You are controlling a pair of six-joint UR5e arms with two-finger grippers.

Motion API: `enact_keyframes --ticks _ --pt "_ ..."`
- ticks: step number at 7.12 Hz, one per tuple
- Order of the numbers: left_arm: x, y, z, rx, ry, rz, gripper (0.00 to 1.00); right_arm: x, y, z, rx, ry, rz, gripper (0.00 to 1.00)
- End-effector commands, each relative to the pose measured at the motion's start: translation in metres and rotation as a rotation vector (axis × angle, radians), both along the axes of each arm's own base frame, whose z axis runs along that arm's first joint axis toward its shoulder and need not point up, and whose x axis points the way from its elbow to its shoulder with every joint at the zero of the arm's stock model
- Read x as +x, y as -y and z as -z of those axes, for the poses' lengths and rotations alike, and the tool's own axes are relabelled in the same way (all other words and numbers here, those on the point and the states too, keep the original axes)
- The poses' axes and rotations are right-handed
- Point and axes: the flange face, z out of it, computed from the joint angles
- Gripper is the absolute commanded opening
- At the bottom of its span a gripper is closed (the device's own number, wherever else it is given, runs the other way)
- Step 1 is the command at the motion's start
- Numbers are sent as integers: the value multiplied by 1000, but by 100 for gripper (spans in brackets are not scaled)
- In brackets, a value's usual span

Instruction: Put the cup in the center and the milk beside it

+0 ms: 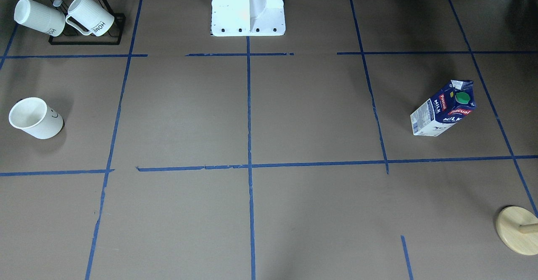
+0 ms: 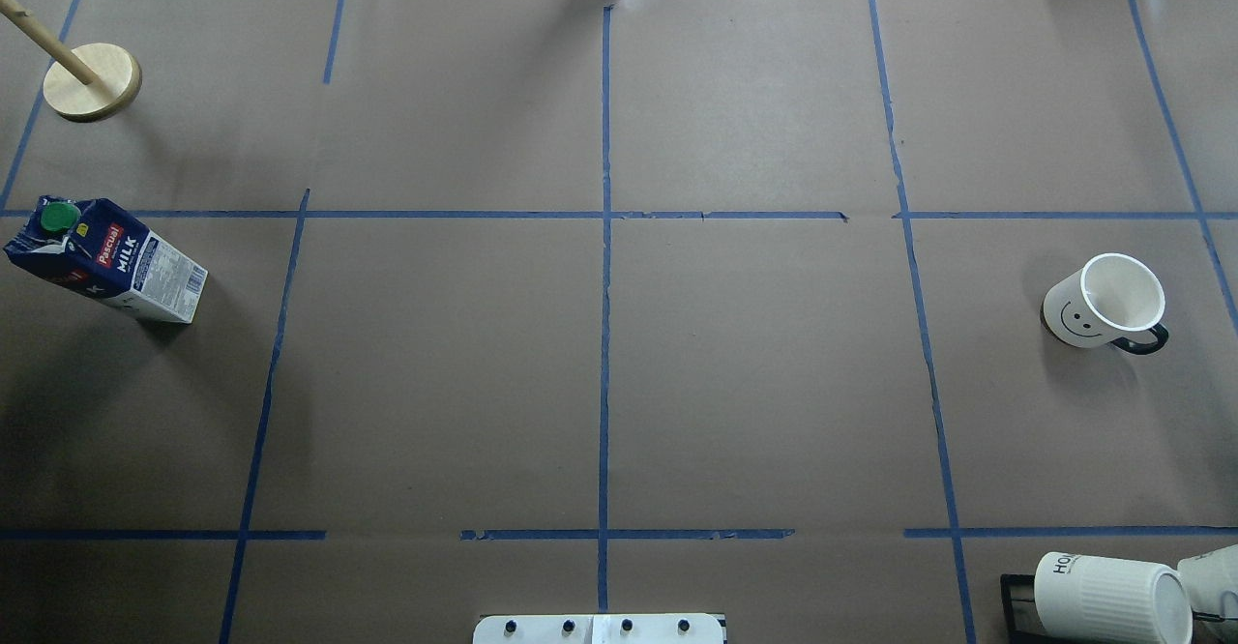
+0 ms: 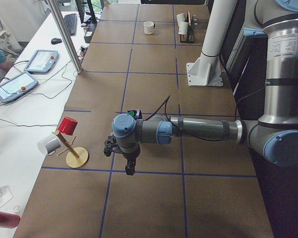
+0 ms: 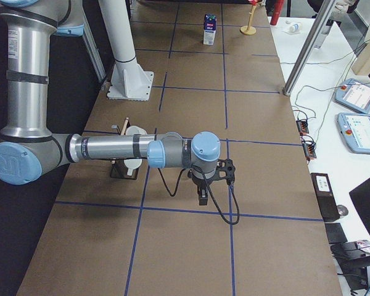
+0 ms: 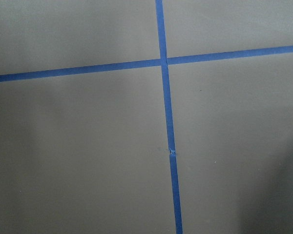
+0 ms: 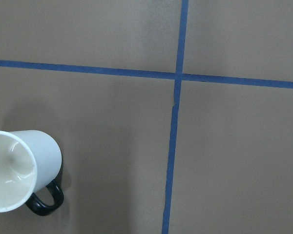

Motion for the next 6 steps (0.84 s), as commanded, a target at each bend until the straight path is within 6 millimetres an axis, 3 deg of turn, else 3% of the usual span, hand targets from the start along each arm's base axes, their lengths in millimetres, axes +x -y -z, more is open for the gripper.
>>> enact_keyframes --ticks 1,4,5,6 --pt "0 0 -1 1 3 0 100 0 2 3 7 3 0 100" --pt "0 0 1 -1 0 0 100 -13 11 26 66 50 23 100" --pt "1 0 1 -1 0 -2 100 -27 15 34 111 74 24 100" --pt "0 0 1 -2 0 0 100 -68 20 48 97 95 -6 100"
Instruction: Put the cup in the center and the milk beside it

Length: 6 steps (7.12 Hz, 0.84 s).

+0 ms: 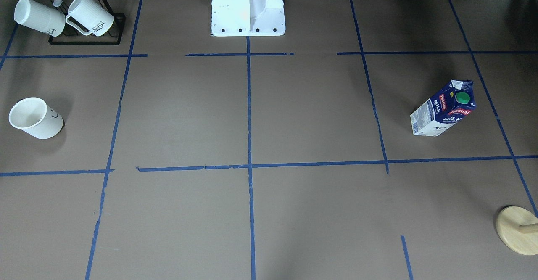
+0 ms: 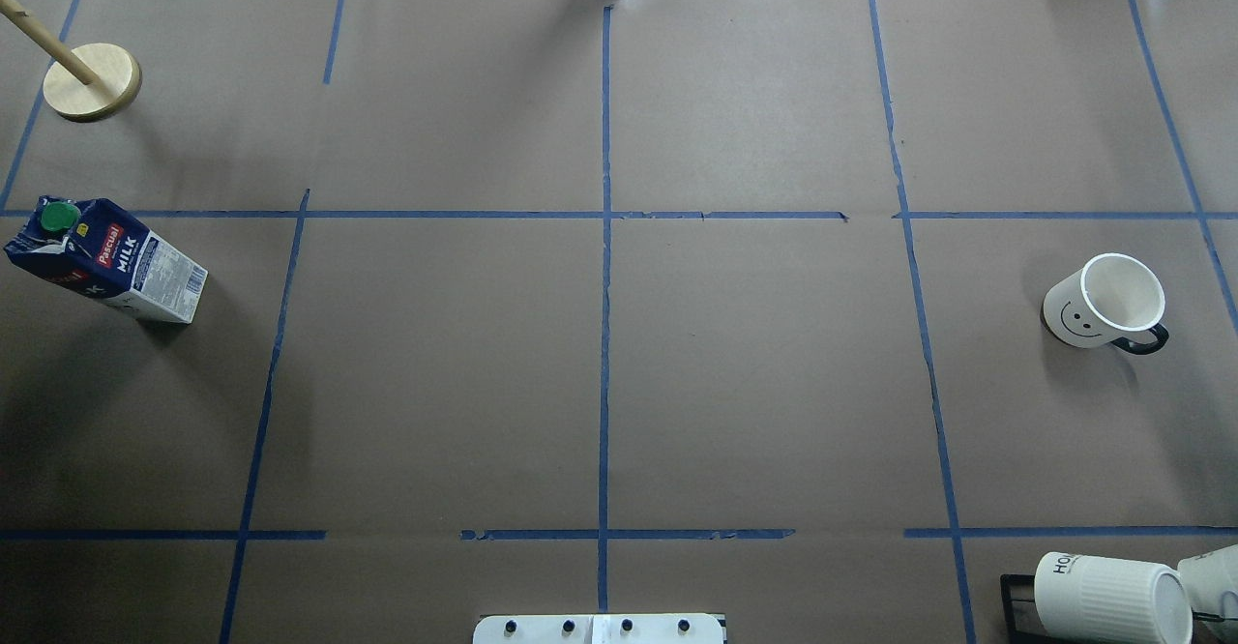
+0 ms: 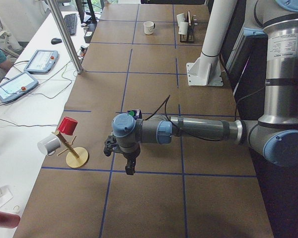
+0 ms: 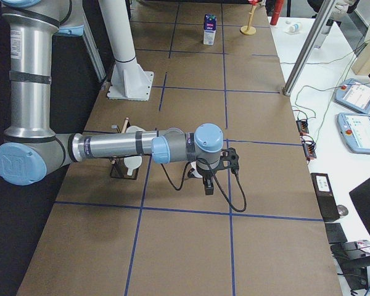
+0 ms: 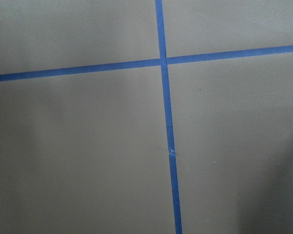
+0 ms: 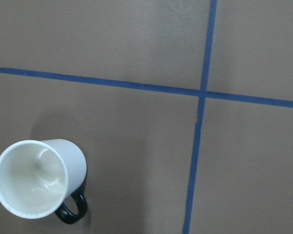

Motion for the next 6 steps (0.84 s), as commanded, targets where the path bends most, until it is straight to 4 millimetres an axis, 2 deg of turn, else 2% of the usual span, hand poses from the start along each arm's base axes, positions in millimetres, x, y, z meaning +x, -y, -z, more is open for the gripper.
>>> enact_keyframes --ticks 1,2,3,4,6 --pt "0 -1 -1 -4 0 1 100 -71 2 21 15 35 -50 100" --pt "0 -1 -2 -6 0 -1 100 -104 -2 20 14 13 -68 100" --pt "0 -8 -8 -16 -1 -1 100 -126 -5 12 19 5 -67 99" --pt "0 -9 -9 -18 -1 -1 100 -134 -6 -3 26 7 -53 98" --pt "0 -10 -9 -19 1 -1 100 -149 -9 -10 32 -13 -41 97"
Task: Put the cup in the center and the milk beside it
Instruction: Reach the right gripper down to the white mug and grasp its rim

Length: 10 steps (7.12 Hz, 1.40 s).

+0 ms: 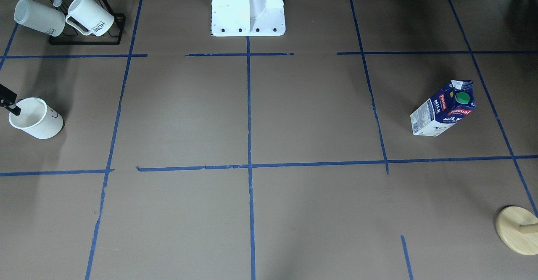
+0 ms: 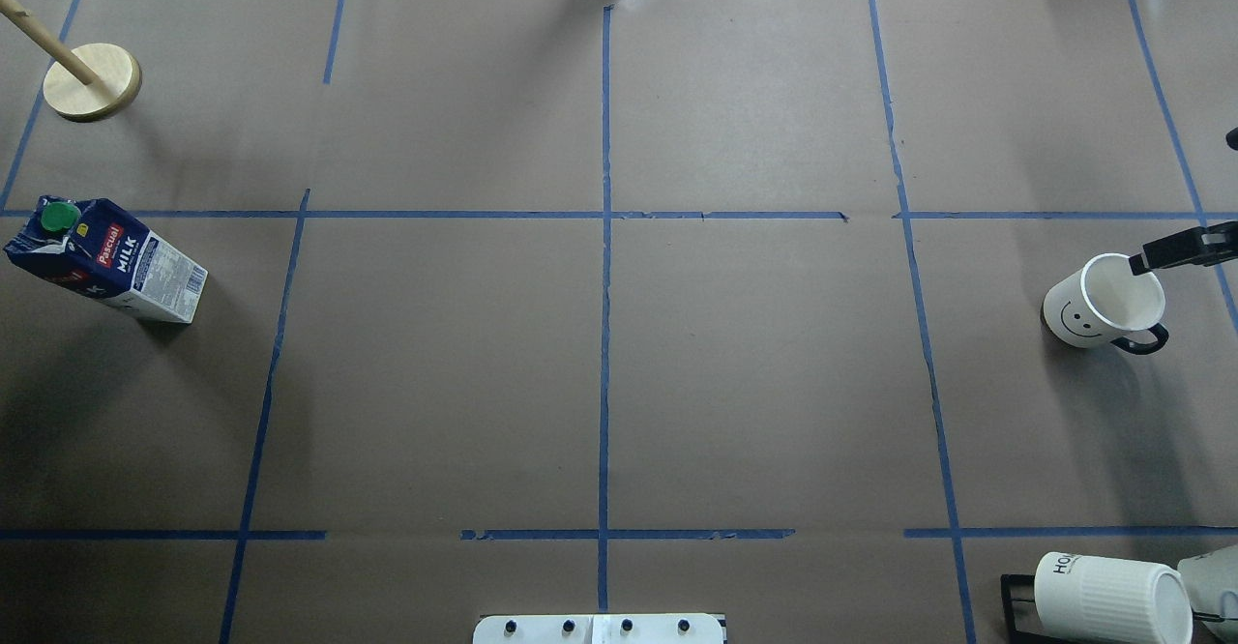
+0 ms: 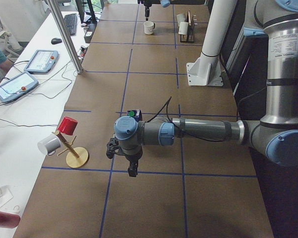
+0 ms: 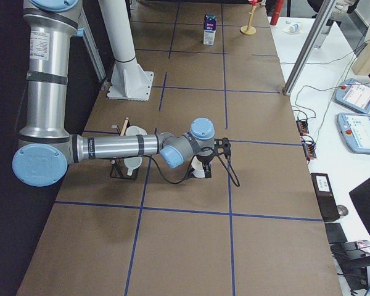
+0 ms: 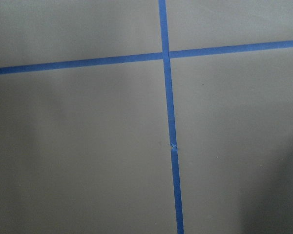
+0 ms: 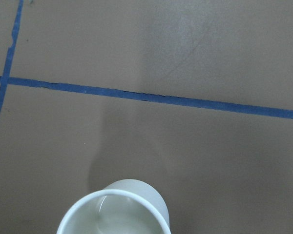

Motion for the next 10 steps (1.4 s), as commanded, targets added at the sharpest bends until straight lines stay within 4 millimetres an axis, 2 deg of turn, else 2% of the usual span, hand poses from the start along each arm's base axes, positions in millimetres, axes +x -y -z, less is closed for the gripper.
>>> enact_keyframes --ticks 1,2,4,5,6,7,8,9,10 --pt "0 0 0 -1 1 0 100 -19 -4 -11 -1 -27 21 96" --pt "0 0 0 -1 1 0 100 -26 -7 -19 -12 -37 35 91" --pt "0 0 0 0 1 0 100 -35 -7 -33 -33 -50 53 65" --pt "0 0 0 0 1 0 100 -39 -6 -36 -37 -52 60 35" --pt "0 0 0 0 1 0 100 -45 -1 -33 -31 -50 67 13" --pt "0 0 1 3 0 0 100 -49 4 -32 -26 -47 73 4" --pt "0 0 1 8 0 0 100 -52 10 -22 -18 -30 73 0" --pt "0 0 3 13 0 0 100 -57 16 -3 -10 1 84 0" --pt "0 1 6 19 0 0 100 -58 32 22 -26 45 90 0"
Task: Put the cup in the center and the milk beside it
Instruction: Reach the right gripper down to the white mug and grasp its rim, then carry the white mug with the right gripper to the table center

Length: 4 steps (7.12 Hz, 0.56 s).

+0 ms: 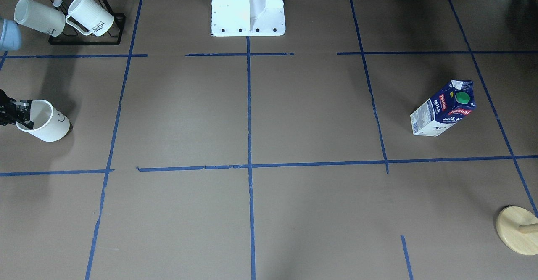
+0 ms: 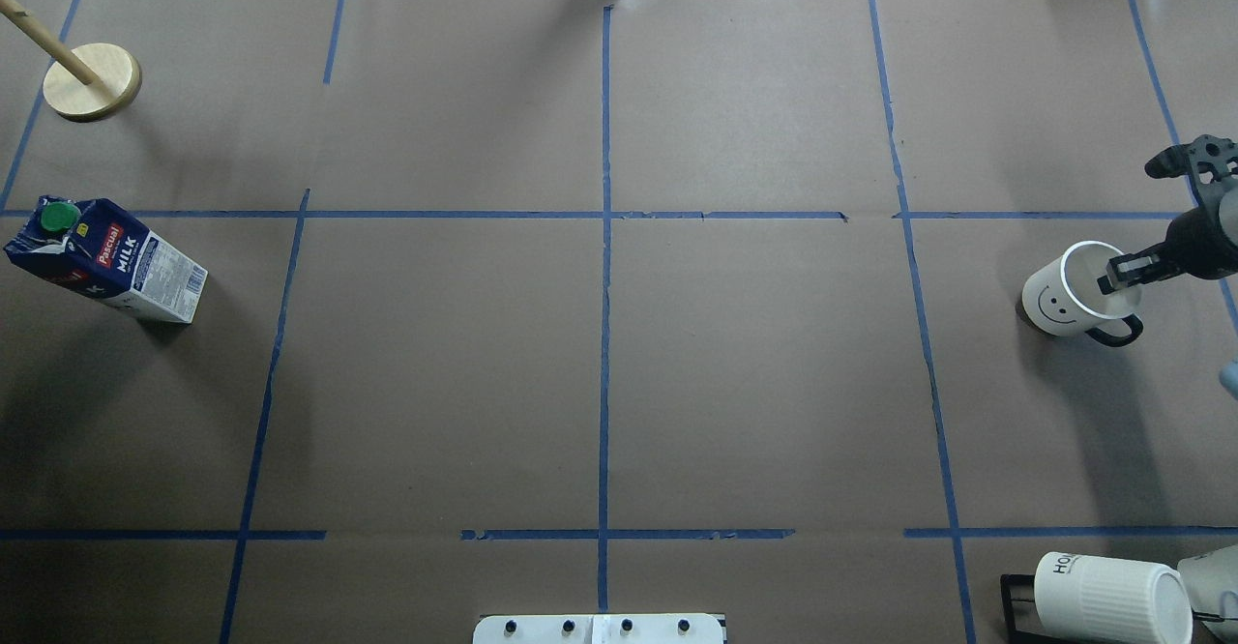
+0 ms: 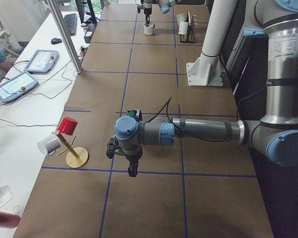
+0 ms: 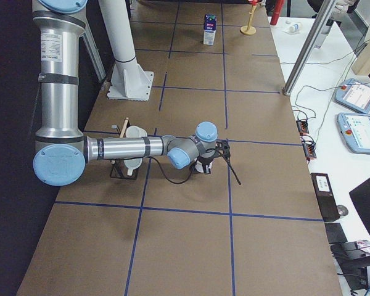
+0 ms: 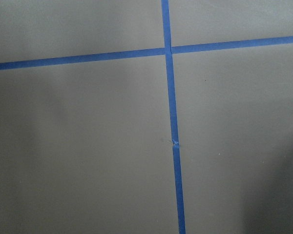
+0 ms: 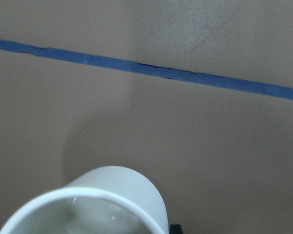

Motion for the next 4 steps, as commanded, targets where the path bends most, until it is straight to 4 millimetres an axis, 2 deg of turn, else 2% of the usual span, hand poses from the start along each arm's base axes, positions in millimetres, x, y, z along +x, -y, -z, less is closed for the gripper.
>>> enact_keyframes --ticks 1,2,3,4 --pt "0 1 6 13 -1 0 100 -13 46 77 -25 48 -1 0" --pt "-1 1 15 30 -1 1 100 -27 72 139 -58 37 -19 0" --pt "0 2 15 31 -1 0 100 -55 86 182 -63 39 -15 0" --pt "0 2 26 53 -2 0 100 -104 79 212 -72 45 -6 0"
